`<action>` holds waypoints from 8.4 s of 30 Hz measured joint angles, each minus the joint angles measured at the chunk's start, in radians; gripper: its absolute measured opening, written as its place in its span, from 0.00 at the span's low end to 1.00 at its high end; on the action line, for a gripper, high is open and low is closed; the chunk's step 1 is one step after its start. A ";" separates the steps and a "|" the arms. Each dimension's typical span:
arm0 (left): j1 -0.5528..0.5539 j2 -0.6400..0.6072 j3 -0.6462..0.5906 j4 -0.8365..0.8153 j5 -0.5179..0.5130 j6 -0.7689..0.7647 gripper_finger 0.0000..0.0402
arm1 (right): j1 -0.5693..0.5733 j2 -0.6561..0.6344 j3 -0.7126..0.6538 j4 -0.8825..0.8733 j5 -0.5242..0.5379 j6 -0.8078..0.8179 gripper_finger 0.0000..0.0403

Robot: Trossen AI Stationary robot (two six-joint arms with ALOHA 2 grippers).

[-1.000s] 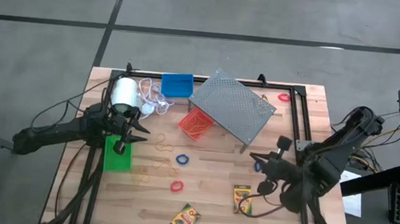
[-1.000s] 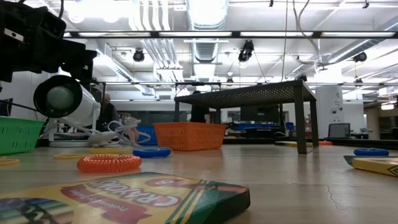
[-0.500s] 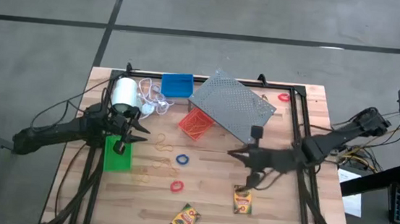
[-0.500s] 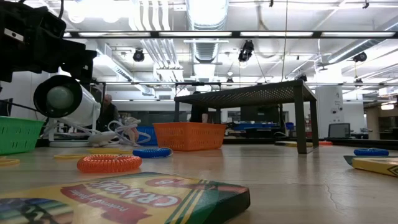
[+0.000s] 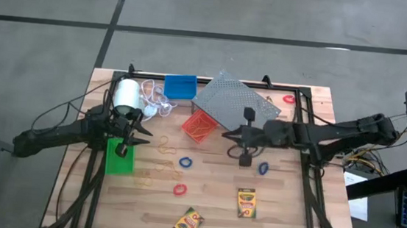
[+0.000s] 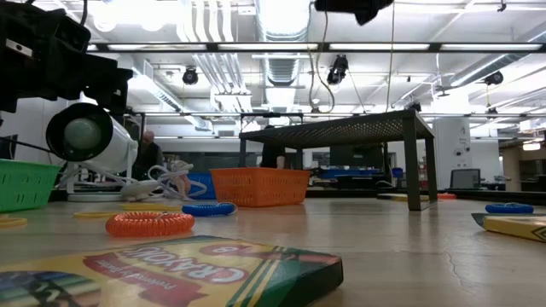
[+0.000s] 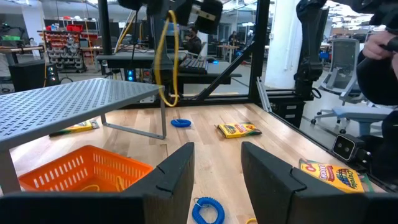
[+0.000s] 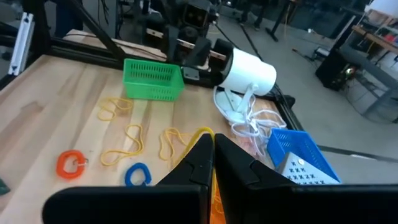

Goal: Pick & Place Office Desk Supplies
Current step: Put the yellow rubber band into the orange bin

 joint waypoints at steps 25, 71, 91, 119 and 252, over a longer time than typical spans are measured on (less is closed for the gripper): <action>0.000 0.011 0.000 -0.001 0.000 0.000 0.33 | -0.223 0.437 0.399 -0.270 -0.101 -0.065 0.02; 0.000 0.033 0.000 0.000 0.000 0.000 0.33 | -0.296 0.792 0.609 -0.499 -0.179 -0.089 0.02; 0.000 0.033 0.000 0.000 0.000 0.000 0.33 | -0.296 0.796 0.607 -0.481 -0.175 -0.054 0.05; 0.000 0.033 0.000 0.000 0.000 0.000 0.33 | -0.252 0.725 0.601 -0.482 -0.172 -0.127 0.25; -0.014 0.385 0.162 -0.042 -0.371 -0.101 0.33 | 0.159 -0.444 -0.523 0.301 0.432 -0.001 0.34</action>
